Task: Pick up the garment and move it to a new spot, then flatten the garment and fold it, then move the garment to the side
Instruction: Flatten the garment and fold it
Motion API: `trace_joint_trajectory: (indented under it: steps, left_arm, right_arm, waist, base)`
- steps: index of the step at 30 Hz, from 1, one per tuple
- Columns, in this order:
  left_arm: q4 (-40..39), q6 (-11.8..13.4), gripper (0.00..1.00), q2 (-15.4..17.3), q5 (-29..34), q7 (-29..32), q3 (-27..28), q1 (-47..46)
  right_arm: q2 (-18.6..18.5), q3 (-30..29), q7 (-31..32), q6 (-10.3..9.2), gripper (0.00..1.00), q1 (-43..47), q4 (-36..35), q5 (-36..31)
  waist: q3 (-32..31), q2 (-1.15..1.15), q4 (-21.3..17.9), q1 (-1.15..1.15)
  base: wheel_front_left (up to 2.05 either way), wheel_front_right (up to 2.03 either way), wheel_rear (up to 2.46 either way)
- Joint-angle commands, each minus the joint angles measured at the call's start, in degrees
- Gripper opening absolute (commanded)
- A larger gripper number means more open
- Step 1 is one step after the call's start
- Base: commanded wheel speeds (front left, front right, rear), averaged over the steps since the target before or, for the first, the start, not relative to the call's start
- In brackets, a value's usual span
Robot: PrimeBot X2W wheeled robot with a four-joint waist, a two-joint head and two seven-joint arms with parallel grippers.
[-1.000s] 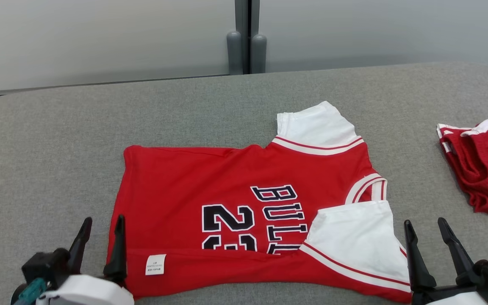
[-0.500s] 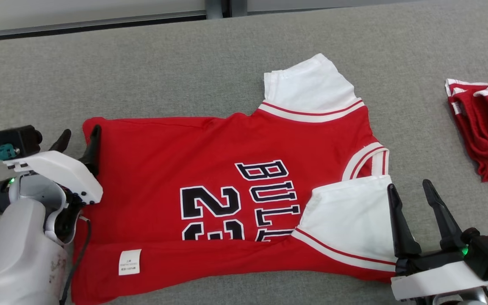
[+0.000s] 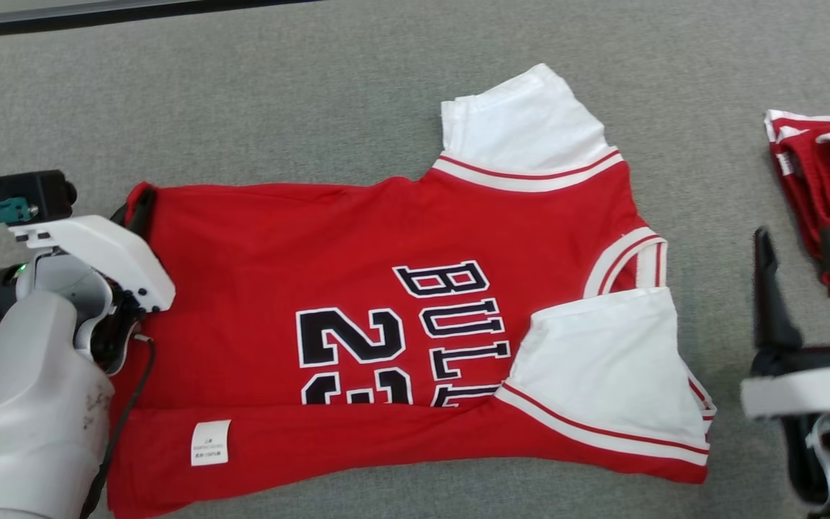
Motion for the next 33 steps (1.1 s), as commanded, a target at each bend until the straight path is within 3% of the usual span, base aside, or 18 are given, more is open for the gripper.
trace_joint_trajectory:
  steps: [1,9,18,25,26,27,28,29,32,33]
  left_arm:
    - [0.1,0.0,0.0,-0.6,0.1,-1.0,-1.0,-1.5]
    - [-2.2,-0.1,0.0,-3.0,-1.7,-2.9,-6.3,-5.9]
    - [-4.2,-0.1,0.0,-6.9,-4.8,-6.6,-13.4,-11.1]
    - [-3.4,-0.1,0.0,-7.7,-8.0,-8.9,-17.8,-12.8]
    - [-3.3,-0.1,0.0,-7.6,-8.5,-9.1,-18.3,-12.8]
    - [-3.1,-0.1,0.0,-7.4,-8.9,-9.4,-18.8,-12.9]
    - [-2.9,-0.1,0.0,-7.3,-9.4,-9.7,-19.2,-13.0]
    - [-2.9,-0.1,0.0,-7.1,-9.9,-10.0,-19.5,-13.1]
    - [-2.7,0.0,0.0,-6.5,-11.2,-11.3,-20.2,-13.3]
    - [-2.7,0.0,0.0,-5.7,-12.0,-12.3,-20.5,-13.1]
  right_arm:
    - [-1.5,-1.3,0.7,-0.03,1.0,-3.4,0.9,1.0]
    - [-7.9,0.8,4.9,-0.02,1.0,-20.0,7.5,4.3]
    - [-16.3,15.7,16.4,-0.04,1.0,-39.4,24.0,10.2]
    - [-20.1,24.5,28.6,-0.03,1.0,-46.4,33.3,16.5]
    - [-20.4,25.6,30.4,-0.03,0.94,-46.8,34.0,16.9]
    - [-20.9,26.6,32.1,-0.03,0.5,-47.4,34.7,17.2]
    - [-21.2,27.3,33.6,-0.03,0.32,-47.8,35.1,18.3]
    - [-21.3,27.5,34.8,-0.03,0.0,-48.4,35.5,19.7]
    - [-22.4,28.9,33.8,-0.05,0.0,-50.0,33.6,20.9]
    - [-23.0,29.3,30.7,-0.04,0.0,-50.5,31.2,21.2]
  waist:
    - [0.9,0.0,1.3,0.0]
    - [5.5,0.0,7.0,0.0]
    - [9.9,0.0,14.8,0.0]
    - [10.3,0.0,16.7,0.0]
    - [10.3,0.0,16.8,0.0]
    - [10.3,0.0,16.8,0.0]
    - [10.2,0.0,16.7,0.0]
    - [10.2,0.0,16.7,0.0]
    - [9.7,0.0,16.4,0.0]
    - [9.1,0.0,16.0,0.0]
  base:
    - [0.0,0.0,0.0]
    - [0.0,0.0,0.0]
    - [0.0,0.0,0.0]
    - [0.0,0.0,0.0]
    - [0.0,0.0,0.0]
    - [0.0,0.0,0.0]
    - [0.0,0.0,0.0]
    - [0.0,0.0,0.0]
    - [0.0,0.0,0.0]
    - [0.0,0.0,0.0]
